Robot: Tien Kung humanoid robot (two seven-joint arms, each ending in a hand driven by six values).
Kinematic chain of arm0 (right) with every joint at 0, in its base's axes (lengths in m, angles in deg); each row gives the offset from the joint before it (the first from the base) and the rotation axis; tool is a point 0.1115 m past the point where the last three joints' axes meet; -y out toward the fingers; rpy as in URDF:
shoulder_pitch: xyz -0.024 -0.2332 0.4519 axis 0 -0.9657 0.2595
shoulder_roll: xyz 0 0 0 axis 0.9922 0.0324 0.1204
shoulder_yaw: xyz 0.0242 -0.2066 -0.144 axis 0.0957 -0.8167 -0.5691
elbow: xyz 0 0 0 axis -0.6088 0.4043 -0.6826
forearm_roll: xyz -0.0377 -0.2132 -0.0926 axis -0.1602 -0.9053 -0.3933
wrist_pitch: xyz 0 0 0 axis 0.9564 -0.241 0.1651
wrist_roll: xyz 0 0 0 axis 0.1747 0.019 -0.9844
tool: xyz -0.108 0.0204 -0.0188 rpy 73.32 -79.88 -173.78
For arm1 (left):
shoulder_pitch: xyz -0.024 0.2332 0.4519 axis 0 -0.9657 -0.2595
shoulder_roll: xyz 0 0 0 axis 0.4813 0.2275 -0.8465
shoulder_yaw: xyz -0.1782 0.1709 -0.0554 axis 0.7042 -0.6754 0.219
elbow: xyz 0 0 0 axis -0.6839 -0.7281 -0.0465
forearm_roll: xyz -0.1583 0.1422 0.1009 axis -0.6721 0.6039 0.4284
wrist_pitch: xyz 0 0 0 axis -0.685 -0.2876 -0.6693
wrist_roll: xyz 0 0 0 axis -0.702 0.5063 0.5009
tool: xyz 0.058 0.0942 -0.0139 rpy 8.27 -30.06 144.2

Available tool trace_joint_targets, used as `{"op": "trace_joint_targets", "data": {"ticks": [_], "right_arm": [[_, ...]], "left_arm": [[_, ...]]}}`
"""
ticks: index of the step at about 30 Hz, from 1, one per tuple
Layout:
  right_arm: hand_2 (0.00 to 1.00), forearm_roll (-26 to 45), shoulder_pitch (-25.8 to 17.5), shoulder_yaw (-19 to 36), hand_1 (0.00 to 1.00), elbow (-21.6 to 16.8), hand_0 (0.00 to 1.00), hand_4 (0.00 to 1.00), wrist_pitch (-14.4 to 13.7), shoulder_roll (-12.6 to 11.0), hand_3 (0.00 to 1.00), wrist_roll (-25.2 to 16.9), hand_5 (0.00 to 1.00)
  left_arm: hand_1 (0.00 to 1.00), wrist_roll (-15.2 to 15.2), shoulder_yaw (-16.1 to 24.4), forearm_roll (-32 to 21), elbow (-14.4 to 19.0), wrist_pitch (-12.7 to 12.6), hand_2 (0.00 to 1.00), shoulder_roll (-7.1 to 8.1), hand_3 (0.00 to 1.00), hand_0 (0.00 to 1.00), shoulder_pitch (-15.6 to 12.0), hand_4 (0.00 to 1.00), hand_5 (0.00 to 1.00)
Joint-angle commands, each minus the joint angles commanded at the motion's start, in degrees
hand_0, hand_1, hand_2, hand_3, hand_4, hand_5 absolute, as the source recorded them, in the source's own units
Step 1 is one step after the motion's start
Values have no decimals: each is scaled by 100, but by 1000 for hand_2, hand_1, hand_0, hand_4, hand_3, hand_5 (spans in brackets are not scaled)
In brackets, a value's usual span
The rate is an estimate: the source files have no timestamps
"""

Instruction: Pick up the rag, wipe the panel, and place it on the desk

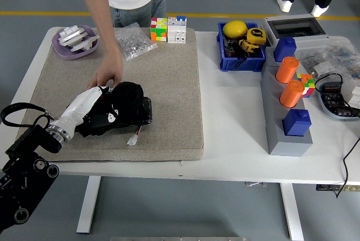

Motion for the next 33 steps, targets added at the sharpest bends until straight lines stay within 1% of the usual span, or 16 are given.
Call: {"op": "trace_joint_targets", "data": {"ticks": [6,10,16,22,25,33], "right_arm": [[670,43,-13,-39,661,0,760,996,3,3,610,5,466],[670,42,-31,-70,661,0,760,996,17,3,610,12,466],[670,-107,-51,50,661,0,760,996,58,0,610,8,466],[670,-107,-58,35,661,0,761,996,75,15,610,13,466],[670,-86,-62,15,662,0,761,997,77,16,610,15,467],[670,-4,-92,-60,662,0,761,997,76,25,611,20,467]], "left_arm": [[274,-14,359,120,-32,-11,507,49,436,281,-160,108,2],[274,-17,515,161,-42,-17,507,43,436,281,-240,108,2],[273,-16,787,279,-44,-42,504,66,436,282,-363,108,2],[277,-47,1032,319,-144,-53,506,100,439,282,-379,114,2],[277,-67,1130,331,-219,-52,504,143,437,283,-398,109,2],[277,-101,1421,422,-285,-78,501,184,436,284,-498,116,2]]}}
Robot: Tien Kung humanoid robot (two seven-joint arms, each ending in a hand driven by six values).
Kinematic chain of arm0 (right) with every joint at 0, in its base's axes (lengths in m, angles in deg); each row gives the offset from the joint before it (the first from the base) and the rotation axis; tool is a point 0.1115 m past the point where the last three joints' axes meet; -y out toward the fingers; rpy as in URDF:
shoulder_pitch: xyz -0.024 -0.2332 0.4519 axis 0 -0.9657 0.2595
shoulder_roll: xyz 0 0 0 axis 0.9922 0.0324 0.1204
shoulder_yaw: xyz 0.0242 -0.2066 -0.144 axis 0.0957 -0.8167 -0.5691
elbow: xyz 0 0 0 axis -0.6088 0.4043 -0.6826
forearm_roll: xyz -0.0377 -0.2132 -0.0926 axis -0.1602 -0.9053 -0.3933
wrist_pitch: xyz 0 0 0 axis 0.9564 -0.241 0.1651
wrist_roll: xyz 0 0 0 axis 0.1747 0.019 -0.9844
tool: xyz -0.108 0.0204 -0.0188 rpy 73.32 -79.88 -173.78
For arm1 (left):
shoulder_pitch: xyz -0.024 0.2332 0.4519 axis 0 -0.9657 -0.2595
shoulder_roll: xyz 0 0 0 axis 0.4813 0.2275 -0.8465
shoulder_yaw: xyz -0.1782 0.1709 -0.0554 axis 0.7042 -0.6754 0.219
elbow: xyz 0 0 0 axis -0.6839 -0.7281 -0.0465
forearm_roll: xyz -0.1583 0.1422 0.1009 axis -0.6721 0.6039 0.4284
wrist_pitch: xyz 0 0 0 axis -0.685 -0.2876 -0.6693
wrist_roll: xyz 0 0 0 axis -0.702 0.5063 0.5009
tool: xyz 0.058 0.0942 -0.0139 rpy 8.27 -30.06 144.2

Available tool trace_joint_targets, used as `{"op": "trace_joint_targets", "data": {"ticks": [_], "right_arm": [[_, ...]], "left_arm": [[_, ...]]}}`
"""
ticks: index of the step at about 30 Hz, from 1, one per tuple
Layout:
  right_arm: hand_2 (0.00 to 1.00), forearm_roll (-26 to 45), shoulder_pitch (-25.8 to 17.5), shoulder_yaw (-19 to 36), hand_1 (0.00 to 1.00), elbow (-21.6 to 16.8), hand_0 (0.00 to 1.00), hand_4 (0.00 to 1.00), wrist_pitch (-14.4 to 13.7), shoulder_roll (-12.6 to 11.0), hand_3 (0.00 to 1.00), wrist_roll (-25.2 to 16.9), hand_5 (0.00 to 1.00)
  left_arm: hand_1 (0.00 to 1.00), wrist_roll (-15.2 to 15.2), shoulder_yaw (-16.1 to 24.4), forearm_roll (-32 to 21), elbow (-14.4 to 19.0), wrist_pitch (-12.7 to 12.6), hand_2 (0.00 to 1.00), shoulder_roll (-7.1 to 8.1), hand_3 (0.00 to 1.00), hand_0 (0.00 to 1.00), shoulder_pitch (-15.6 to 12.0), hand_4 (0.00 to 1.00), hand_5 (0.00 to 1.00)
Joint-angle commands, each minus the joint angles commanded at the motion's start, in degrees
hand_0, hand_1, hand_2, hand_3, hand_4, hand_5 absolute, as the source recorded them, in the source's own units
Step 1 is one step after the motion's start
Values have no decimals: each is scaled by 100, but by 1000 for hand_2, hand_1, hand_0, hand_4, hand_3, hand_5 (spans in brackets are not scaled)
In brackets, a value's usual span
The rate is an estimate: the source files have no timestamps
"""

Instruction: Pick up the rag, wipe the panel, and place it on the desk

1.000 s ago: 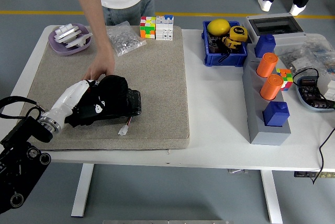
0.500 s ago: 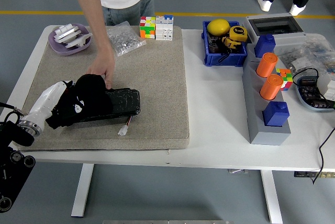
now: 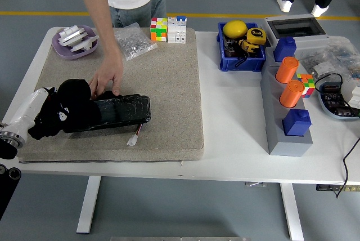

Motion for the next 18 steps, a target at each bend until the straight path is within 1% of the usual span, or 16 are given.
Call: {"op": "trace_joint_targets", "data": {"ticks": [3,8,12,18], "right_arm": [[670,-9,0,13,662,0,761,997,0,0,611,-1,467],[670,-53,18,74,662,0,761,997,-4,-4,611,-8,467],[671,-61,20,90,662,0,761,997,-4,-4,611,-11,468],[671,-47,17,80,662,0,761,997,0,3,611,-11,467]], "left_arm": [[278,17,64,71,19,-3,501,12,437,285,-25,117,2],[278,22,56,59,5,7,501,1,437,285,-19,117,2],[278,20,-12,52,35,4,500,-24,437,287,-5,119,2],[277,31,-220,16,123,4,500,-78,437,288,77,121,2]]}}
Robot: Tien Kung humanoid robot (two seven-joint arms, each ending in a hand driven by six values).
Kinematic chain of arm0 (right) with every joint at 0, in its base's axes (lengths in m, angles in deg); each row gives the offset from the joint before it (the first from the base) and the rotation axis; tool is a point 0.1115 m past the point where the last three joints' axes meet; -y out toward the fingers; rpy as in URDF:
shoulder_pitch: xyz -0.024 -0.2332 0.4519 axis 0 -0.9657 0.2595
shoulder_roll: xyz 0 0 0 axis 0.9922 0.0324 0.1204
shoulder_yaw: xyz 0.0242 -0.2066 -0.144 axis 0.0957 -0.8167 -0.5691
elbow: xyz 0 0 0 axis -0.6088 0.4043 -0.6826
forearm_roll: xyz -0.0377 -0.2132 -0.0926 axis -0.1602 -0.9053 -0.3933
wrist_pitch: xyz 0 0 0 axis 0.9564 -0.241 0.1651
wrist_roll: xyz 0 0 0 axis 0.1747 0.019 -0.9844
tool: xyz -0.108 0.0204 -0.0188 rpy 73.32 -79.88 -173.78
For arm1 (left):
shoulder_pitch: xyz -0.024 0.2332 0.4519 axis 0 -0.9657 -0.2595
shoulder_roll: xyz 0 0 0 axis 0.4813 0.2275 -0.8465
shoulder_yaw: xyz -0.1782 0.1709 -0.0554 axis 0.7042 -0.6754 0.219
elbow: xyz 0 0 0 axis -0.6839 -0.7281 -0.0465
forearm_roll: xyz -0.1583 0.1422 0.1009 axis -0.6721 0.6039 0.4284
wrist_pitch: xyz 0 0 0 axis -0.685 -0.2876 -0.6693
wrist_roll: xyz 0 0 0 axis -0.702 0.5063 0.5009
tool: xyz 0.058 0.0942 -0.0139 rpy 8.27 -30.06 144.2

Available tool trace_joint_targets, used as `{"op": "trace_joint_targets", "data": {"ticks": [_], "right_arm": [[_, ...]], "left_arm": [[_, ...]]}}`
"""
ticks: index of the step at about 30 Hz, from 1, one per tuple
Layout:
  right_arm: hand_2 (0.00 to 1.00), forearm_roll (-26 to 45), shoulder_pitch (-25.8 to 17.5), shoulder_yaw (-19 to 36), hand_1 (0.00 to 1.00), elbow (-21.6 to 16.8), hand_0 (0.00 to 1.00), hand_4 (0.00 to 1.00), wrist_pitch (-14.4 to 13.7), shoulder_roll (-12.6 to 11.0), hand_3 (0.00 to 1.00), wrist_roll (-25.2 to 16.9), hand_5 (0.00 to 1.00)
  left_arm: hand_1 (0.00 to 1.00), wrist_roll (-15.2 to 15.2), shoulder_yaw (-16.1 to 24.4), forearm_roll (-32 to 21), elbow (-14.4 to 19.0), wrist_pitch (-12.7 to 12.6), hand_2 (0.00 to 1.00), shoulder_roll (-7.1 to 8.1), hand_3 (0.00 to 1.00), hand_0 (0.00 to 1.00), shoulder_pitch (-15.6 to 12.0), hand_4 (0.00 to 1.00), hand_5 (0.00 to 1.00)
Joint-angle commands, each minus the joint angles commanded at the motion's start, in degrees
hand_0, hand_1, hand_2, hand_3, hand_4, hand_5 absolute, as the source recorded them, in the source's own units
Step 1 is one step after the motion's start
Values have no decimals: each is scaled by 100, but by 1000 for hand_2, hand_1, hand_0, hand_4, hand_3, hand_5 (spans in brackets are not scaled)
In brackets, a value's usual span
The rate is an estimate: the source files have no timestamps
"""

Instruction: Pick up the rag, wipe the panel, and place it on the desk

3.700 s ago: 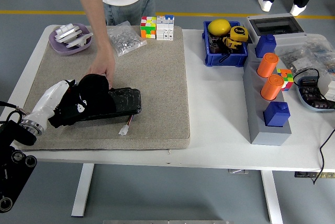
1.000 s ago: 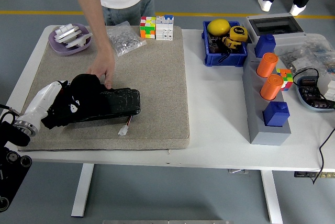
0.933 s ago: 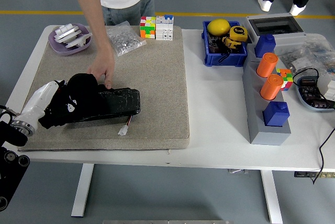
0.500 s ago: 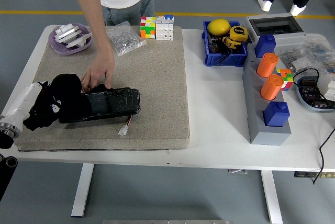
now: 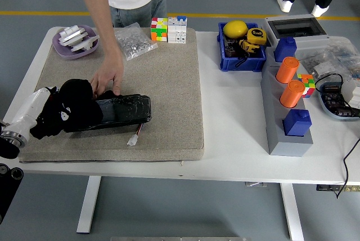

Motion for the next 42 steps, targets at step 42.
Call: {"op": "trace_joint_targets", "data": {"ticks": [42], "right_arm": [[672,-116,61,115,662,0,761,997,45,-32,611,18,465]], "left_arm": [[286,432,-2415,571,770,194,501,-238,444,296,687,170,2]]}}
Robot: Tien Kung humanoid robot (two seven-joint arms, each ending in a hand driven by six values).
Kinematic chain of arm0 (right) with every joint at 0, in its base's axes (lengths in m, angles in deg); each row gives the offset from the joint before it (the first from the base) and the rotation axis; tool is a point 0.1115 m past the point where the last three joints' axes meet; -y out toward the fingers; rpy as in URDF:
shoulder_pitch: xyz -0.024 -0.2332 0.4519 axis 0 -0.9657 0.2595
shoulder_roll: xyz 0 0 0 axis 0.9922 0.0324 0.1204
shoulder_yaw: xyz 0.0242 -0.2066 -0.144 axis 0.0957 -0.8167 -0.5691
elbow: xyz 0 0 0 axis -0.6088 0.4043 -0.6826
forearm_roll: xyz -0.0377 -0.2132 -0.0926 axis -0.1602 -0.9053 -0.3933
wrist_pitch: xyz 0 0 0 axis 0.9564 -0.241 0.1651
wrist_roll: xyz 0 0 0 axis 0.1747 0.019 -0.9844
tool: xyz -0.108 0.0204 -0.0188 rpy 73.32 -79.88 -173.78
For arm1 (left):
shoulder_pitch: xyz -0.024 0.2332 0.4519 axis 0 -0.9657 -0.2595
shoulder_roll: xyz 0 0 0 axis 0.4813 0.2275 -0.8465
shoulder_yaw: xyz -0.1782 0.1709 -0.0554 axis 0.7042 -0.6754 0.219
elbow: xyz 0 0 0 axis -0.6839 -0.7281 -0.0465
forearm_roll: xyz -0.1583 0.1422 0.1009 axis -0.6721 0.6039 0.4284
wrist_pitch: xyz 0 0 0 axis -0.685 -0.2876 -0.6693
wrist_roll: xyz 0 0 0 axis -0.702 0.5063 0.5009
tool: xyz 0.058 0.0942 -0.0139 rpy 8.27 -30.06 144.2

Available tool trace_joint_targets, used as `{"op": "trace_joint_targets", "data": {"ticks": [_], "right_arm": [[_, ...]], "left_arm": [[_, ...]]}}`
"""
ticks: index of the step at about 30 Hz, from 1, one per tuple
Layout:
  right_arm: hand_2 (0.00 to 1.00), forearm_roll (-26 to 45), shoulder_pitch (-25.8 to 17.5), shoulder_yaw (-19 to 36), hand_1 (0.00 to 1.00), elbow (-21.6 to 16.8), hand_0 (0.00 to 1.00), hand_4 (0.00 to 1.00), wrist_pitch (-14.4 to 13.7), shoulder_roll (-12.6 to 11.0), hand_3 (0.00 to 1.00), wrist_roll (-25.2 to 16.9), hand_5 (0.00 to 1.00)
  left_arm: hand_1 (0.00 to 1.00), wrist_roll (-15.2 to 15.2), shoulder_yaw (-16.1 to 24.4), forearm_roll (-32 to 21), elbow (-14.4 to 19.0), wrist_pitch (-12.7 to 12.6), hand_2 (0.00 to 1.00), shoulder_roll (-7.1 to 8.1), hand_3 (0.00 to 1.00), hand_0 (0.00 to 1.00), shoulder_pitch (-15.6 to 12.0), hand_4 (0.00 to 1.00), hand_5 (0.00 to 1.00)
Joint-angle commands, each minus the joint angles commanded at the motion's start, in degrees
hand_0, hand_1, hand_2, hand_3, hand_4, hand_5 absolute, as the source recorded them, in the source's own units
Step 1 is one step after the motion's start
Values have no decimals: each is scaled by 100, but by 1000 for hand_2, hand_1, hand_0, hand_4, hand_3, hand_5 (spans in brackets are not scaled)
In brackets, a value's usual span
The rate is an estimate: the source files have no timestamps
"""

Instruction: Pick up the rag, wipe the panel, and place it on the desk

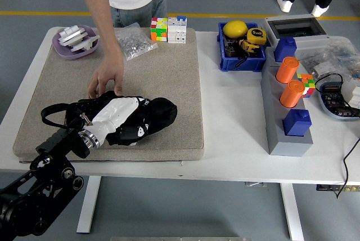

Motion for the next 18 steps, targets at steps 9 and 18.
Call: {"op": "trace_joint_targets", "data": {"ticks": [9,18], "right_arm": [[671,4,-9,1,663,0,761,997,-14,0,611,-2,463],[671,-64,-6,62,663,0,761,997,-18,-19,612,-4,463]], "left_arm": [[287,-9,159,22,-91,-13,500,-7,443,298,-42,165,2],[288,-1,388,50,-106,-4,500,22,444,299,-86,171,2]]}}
